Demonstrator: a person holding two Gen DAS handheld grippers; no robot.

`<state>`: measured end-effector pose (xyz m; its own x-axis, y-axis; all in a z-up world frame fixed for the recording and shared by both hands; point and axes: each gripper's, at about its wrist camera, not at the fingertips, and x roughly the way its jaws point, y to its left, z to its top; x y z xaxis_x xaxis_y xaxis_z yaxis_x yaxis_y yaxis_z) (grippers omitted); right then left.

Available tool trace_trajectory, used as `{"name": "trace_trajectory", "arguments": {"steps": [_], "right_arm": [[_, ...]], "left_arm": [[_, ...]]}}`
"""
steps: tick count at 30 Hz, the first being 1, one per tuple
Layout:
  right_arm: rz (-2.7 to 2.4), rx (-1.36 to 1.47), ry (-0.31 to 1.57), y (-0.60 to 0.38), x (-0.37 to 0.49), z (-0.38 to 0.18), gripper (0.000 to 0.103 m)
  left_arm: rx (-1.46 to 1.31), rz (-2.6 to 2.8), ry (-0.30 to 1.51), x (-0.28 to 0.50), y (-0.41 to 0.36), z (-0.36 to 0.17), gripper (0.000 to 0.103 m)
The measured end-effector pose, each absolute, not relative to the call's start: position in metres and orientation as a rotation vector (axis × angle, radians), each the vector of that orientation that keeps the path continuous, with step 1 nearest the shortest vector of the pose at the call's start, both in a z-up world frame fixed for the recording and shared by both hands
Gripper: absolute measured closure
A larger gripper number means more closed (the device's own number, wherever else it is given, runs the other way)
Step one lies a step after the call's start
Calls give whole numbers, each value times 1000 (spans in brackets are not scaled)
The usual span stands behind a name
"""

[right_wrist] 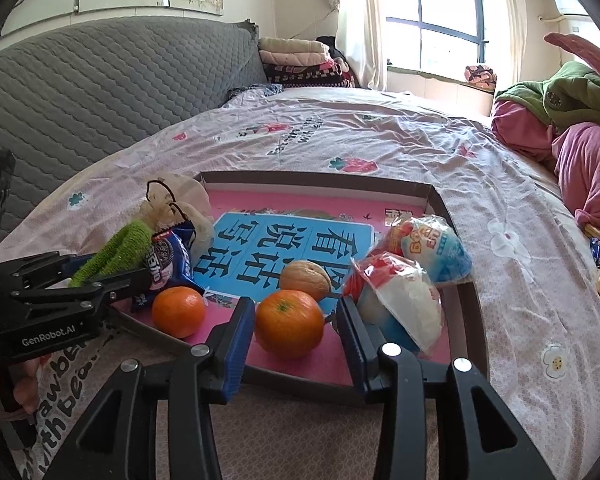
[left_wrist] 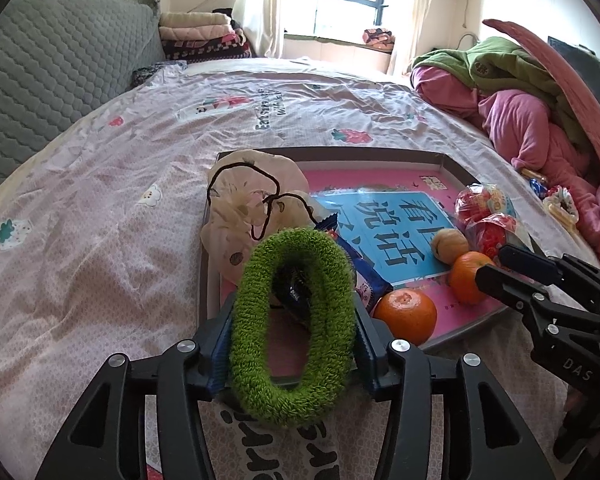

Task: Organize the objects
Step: 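Lower the green ring and orange into the grey box with both grippers, then open the left gripper to release the ring while the right gripper releases the orange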

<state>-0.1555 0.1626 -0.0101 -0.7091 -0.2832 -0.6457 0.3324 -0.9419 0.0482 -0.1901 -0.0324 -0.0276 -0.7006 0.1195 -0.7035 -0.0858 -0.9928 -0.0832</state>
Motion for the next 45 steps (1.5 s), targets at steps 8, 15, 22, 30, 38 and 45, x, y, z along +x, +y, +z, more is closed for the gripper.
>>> {"name": "trace_trajectory", "arguments": {"steps": [8, 15, 22, 30, 38, 45], "right_arm": [[-2631, 942, 91, 162, -151, -4, 60], [-2655, 861, 79, 165, -143, 10, 59], [-2685, 754, 27, 174, -132, 31, 45], [-2732, 701, 41, 175, -126, 42, 36], [-2732, 668, 51, 175, -116, 47, 32], [-2742, 659, 42, 178, -103, 50, 30]], "left_arm": [[-1047, 2836, -66, -184, -33, -15, 35], [-962, 2855, -85, -180, -37, 5, 32], [-919, 2907, -134, -171, -47, 33, 28], [-935, 2934, -166, -161, -46, 41, 25], [-972, 2956, -166, -144, -37, 36, 24], [-945, 3000, -132, -125, -28, 44, 24]]}}
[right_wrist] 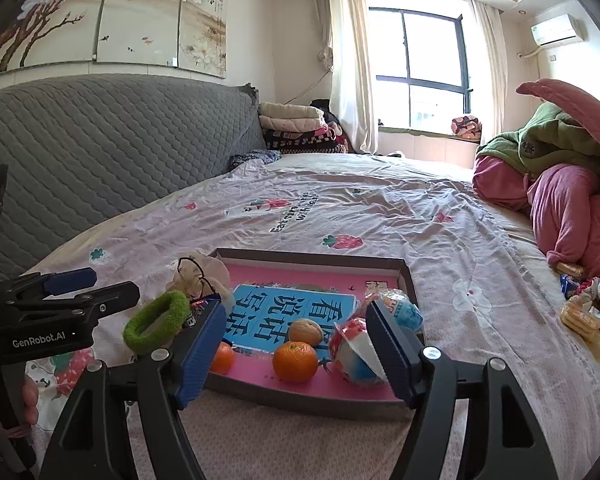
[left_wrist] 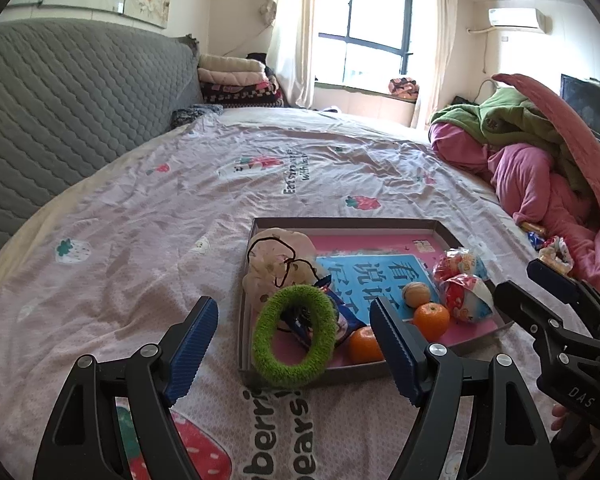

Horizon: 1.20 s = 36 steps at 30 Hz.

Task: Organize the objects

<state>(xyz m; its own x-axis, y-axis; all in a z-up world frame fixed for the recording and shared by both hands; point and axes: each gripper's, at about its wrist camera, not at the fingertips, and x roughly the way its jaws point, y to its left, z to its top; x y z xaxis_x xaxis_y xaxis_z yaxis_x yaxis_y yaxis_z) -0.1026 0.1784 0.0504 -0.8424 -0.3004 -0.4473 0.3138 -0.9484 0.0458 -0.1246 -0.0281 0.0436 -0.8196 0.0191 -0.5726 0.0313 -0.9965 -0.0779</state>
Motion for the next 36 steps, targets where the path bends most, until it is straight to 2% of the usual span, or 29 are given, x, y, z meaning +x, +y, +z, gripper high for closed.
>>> {"name": "trace_trajectory", "arguments": {"steps": [12, 36], "right_arm": [[-2752, 697, -17, 190, -74, 46, 29], [-2776, 664, 20, 187, -44, 39, 28]], "left_arm": [[980, -2964, 59, -97, -10, 36, 23], [1011, -2971, 132, -75, -10, 23, 23]]}}
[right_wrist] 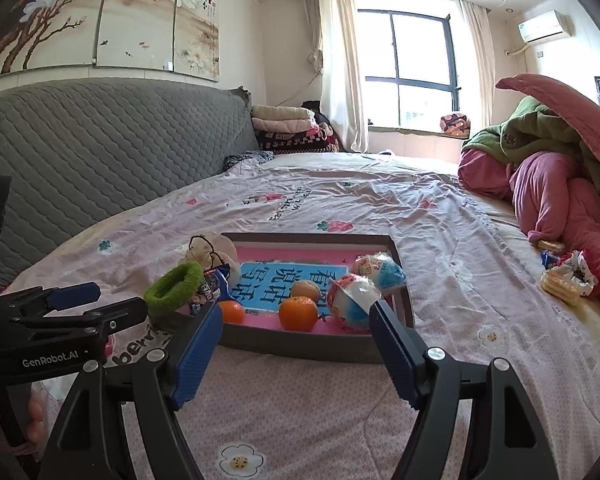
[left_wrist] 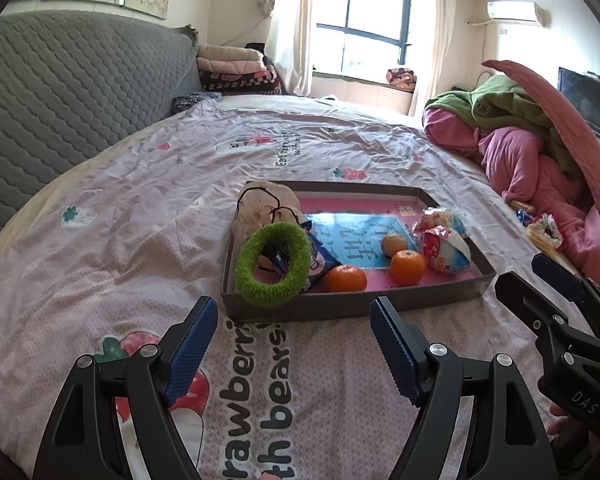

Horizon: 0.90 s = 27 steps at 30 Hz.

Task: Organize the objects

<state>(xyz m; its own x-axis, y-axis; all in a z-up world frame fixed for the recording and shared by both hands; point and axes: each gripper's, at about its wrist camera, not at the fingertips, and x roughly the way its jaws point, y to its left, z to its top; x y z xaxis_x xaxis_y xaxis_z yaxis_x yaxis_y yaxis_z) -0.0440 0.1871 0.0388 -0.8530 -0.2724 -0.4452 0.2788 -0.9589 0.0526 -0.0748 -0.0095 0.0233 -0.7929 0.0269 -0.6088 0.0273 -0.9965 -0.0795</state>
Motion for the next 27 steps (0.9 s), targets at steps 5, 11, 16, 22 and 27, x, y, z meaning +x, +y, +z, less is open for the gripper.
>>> {"name": "trace_trajectory", "arguments": {"steps": [5, 11, 16, 22, 27], "right_arm": [[-2760, 711, -2, 188, -44, 32, 28], [-2770, 744, -3, 189, -43, 25, 28], [-2773, 782, 10, 188, -42, 17, 28], [-2788, 788, 36, 189, -40, 11, 28], [-2796, 796, 58, 189, -39, 5, 28]], "left_arm": [[1043, -2954, 137, -72, -8, 16, 23], [1092, -2936, 123, -71, -4, 4, 23], [1128, -2931, 109, -70, 0, -6, 23], [1132, -2916, 123, -70, 1, -15, 23], [1123, -2923, 103, -70, 2, -20, 23]]}}
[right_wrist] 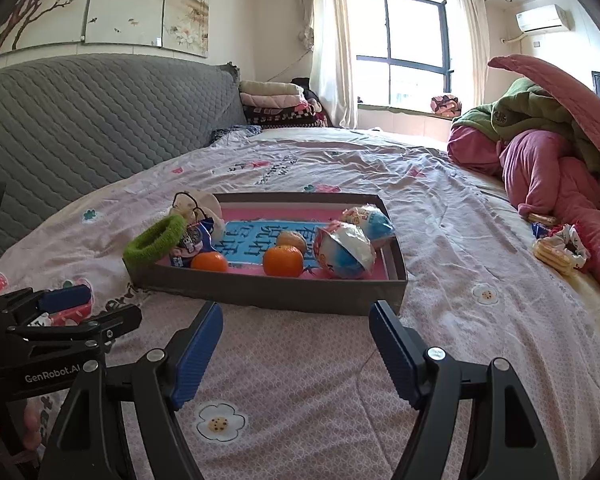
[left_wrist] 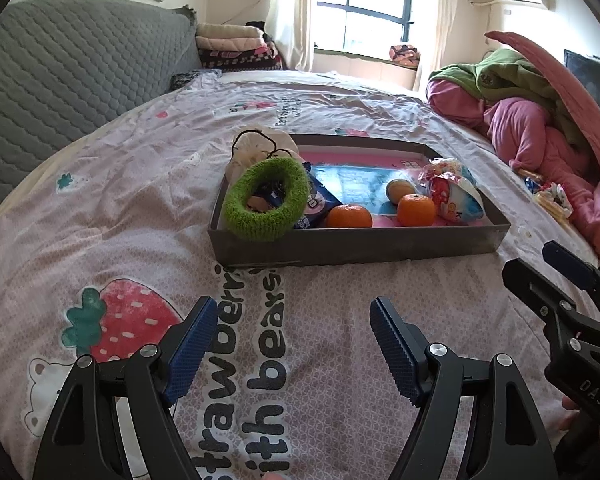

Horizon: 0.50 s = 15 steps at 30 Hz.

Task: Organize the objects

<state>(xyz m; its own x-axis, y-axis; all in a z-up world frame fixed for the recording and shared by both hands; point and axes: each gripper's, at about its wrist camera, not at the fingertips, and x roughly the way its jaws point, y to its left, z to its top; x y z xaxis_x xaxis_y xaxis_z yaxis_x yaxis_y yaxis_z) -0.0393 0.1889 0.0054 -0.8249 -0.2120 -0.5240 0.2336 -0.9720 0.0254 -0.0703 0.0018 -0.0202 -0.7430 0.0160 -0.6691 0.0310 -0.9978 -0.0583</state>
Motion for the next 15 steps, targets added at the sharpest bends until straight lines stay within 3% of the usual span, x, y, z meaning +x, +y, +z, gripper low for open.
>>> {"name": "trace_trajectory", "arguments": {"steps": [15], "right_arm": [[-2778, 877, 54, 188, -43, -13, 28]], "left_arm": [[1159, -2902, 92, -73, 2, -31, 23]]}}
